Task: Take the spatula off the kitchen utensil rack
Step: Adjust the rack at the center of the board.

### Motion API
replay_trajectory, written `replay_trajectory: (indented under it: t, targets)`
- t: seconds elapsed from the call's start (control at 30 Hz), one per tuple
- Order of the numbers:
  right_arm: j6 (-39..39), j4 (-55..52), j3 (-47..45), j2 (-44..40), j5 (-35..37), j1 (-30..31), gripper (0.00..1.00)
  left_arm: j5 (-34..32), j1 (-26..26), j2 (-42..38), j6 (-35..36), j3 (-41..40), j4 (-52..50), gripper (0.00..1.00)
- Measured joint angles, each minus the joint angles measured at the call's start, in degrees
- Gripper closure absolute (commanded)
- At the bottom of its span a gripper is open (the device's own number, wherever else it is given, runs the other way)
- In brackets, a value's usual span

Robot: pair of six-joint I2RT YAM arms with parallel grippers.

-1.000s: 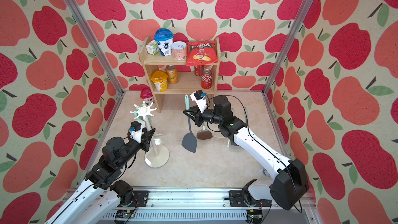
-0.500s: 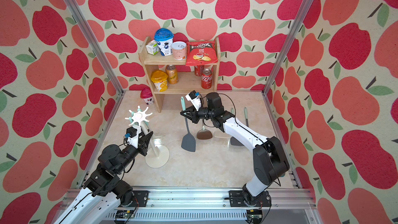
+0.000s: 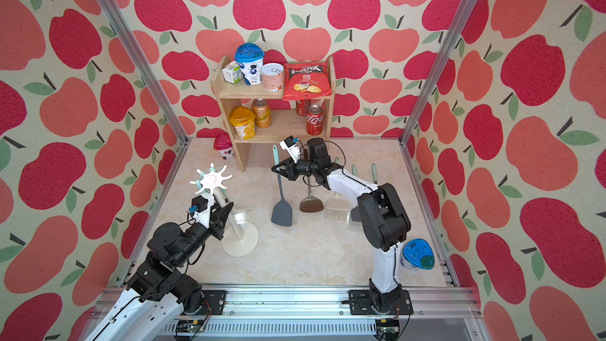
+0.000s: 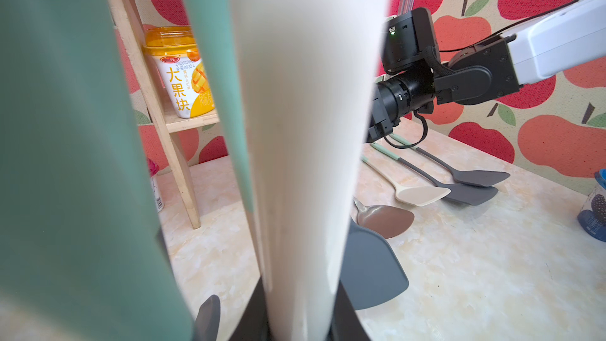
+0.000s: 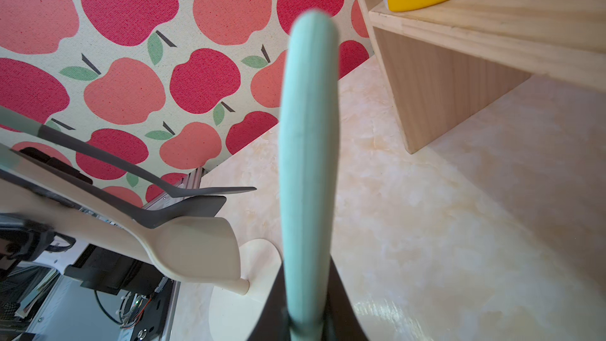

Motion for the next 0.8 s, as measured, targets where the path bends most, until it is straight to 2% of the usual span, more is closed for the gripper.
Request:
replay_trajectory:
  t: [0.33, 0.8]
  targets:
    - [3.54, 4.26, 1.11, 5.79, 3.26, -0.22, 1.00, 0.90, 0.37, -0.37, 0.07, -0.48, 0.48, 1.00]
    - [10.49, 10.14, -0.52, 8.55, 9.51, -0.35, 1.00, 1.66, 0.76, -1.11, 0.07, -0.81, 0.50, 1.00]
